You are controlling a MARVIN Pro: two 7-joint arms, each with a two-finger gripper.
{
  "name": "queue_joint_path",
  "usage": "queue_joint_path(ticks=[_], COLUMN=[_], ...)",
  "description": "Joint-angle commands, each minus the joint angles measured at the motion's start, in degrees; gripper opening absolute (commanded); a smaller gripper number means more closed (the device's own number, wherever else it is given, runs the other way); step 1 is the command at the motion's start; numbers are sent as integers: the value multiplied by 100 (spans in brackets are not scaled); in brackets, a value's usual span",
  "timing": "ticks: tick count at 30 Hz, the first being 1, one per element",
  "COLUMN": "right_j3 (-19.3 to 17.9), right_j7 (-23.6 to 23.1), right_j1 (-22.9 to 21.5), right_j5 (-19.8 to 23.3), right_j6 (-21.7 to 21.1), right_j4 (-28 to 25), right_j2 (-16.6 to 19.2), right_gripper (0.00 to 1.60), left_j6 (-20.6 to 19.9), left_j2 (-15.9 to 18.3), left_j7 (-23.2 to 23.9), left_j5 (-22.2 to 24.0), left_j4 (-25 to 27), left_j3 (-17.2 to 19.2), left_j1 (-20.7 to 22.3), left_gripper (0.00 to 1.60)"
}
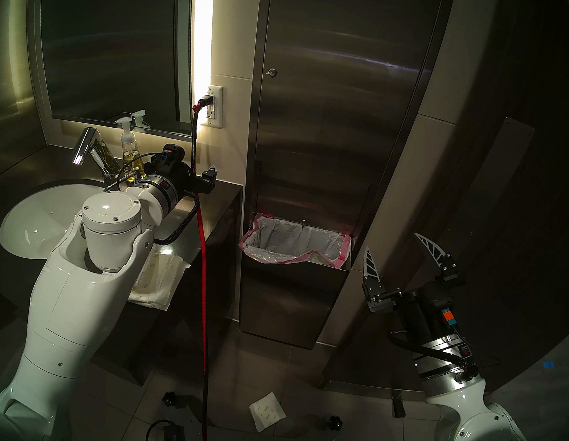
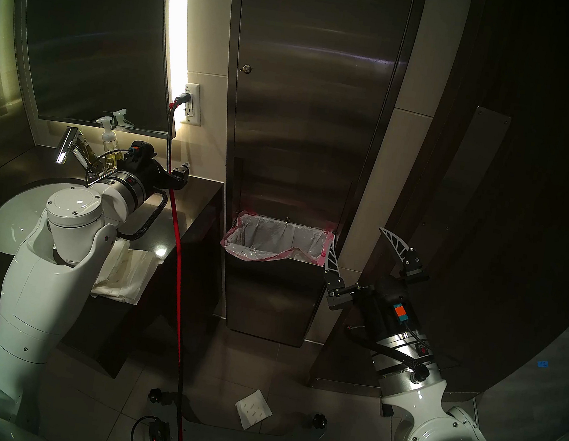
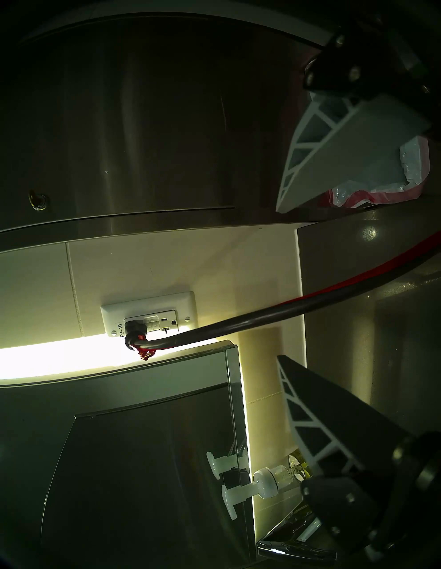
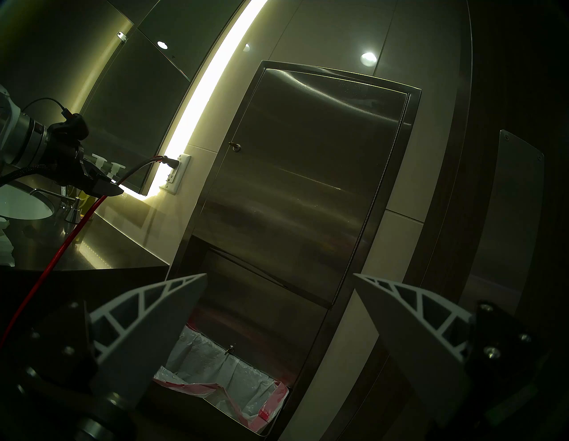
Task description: Twist key and open towel dispenser
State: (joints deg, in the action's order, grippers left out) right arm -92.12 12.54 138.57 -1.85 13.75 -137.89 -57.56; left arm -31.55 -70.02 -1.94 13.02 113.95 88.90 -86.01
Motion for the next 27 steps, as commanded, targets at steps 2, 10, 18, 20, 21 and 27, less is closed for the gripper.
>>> queue_joint_path(ticks=[2,10,18,20,21,27], right_j3=[1,-15,91,143,143,322], right_j7=[-1,-35,-150,-157,-157,-194], right_j1=[-2,-15,-578,-768,-768,-1161], right_j5=[1,-9,-46,-60,-60,-134], right_j6=[3,-75,-377,-453,-453,-649], right_j4=[-56,-75,24,43,43,72], right_j2=[0,37,117,95,95,62], right_gripper=[160,160,160,160,160,160], left_j6=[-2,-4,-3,-3,-3,-2], left_j2=[-8,-17,-26,-28,-28,-35], left_j7=[3,13,22,25,25,31], left_j5=[9,-2,-15,-18,-18,-27], left_j4=[46,45,45,45,45,44], left_j3=[18,24,29,30,30,33], left_j1=[62,62,61,60,60,60], left_gripper=[160,160,160,160,160,160])
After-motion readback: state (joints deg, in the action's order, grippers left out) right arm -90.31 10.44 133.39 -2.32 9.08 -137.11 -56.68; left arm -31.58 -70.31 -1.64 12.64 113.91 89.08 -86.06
